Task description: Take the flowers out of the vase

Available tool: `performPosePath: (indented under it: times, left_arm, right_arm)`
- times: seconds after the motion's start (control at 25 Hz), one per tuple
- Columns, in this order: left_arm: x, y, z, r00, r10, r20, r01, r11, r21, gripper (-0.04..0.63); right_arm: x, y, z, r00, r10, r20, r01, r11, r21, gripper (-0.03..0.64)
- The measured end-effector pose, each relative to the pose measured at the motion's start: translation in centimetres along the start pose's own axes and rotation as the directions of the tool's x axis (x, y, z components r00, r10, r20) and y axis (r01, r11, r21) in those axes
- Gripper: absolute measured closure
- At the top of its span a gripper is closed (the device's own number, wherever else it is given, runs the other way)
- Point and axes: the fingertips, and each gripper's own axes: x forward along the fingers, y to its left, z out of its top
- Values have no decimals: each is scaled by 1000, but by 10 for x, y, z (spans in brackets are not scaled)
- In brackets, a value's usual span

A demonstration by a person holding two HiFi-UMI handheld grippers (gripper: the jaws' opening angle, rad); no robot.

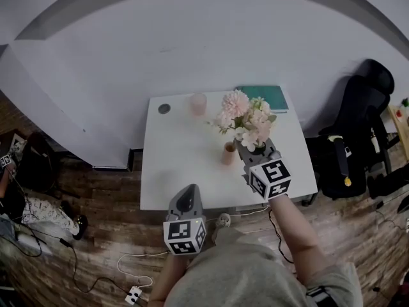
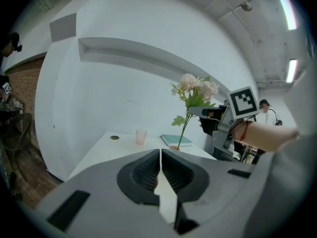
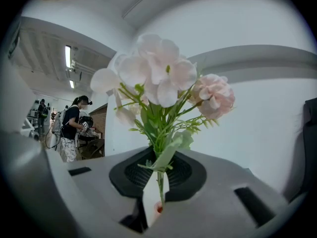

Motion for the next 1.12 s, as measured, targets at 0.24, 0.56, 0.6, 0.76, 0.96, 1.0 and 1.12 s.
performPosePath:
  times: [0.24,0.56,0.6,0.76,0.96,1.0,1.12]
  left_arm:
    - [-25,-6,-8,1000,-4,9,4,1000,6,583]
    - [-70,-18,-26,1000,-5,22,5,1000,21,583]
    - [-75,-20,-28,1000,-5,21,5,1000,22,583]
    - [-92,-27,-35,1000,-6,21,5,1000,27,583]
    - [-118,-33,-41,999,-4,34,3,1000,25,583]
    - [-123,-34,-42,999,-3,37,2,1000,25,583]
    - [-135,-38,-44,999,-7,46,6,1000,25,583]
  right_arm:
    - [-22,13,16,999,-13,43,14,1000,-6,569]
    - [-72,45,19,997,-14,75,15,1000,-8,569]
    - [-77,48,18,997,-14,75,14,1000,-7,569]
    - [-99,60,15,997,-17,72,17,1000,1,569]
    - [-128,80,11,997,-18,70,17,1000,8,569]
    - [-134,84,10,997,-18,70,17,1000,7,569]
    - [-151,95,9,998,-17,68,17,1000,1,569]
